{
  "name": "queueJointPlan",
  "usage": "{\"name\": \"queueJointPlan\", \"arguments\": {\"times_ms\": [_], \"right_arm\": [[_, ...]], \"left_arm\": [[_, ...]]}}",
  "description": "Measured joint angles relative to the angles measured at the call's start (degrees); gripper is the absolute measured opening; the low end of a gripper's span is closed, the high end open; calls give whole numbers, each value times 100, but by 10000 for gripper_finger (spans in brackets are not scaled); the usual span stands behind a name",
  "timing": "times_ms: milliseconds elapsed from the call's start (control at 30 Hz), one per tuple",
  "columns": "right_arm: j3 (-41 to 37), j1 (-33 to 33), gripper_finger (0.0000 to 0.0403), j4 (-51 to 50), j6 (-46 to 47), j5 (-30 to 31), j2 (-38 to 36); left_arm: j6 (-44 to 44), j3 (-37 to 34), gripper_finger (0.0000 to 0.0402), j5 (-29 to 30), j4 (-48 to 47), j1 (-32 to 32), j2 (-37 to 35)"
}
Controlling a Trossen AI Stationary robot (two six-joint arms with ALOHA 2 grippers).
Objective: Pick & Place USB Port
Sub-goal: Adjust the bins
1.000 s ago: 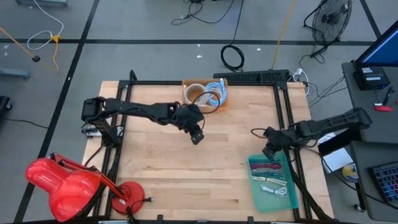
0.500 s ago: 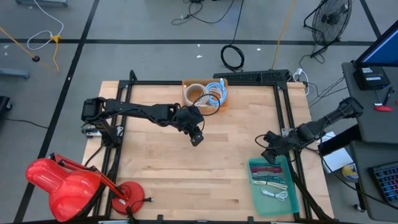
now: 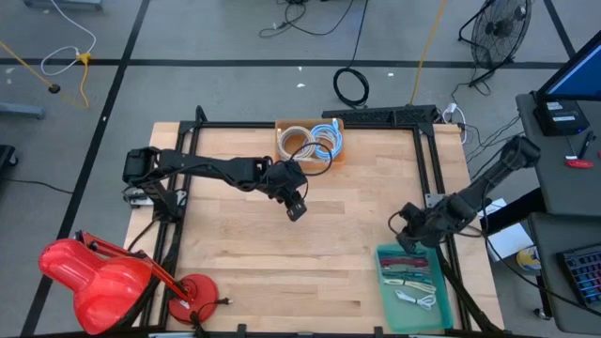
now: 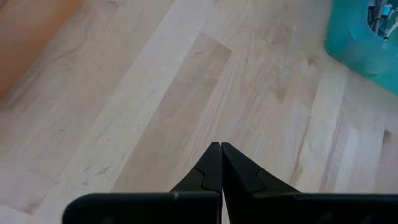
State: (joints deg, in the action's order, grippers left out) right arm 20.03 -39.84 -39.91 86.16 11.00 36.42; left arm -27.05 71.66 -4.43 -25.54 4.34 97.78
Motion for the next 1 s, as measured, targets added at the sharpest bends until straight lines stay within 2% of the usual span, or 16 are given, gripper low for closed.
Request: {"name": "queueJointPlan", "arguments": {"times_ms": [433,833,1000], "right_arm": [[14,-683,0,198,1076,465,394],[445,-793,0,-92,1003,728,696],[595,-792,0,-254,849,1247,722]], "left_arm": [[31,0,0,9,0,0,0],[101,-2,0,13,0,0,0],[101,-2,0,99,2,0,0]]}}
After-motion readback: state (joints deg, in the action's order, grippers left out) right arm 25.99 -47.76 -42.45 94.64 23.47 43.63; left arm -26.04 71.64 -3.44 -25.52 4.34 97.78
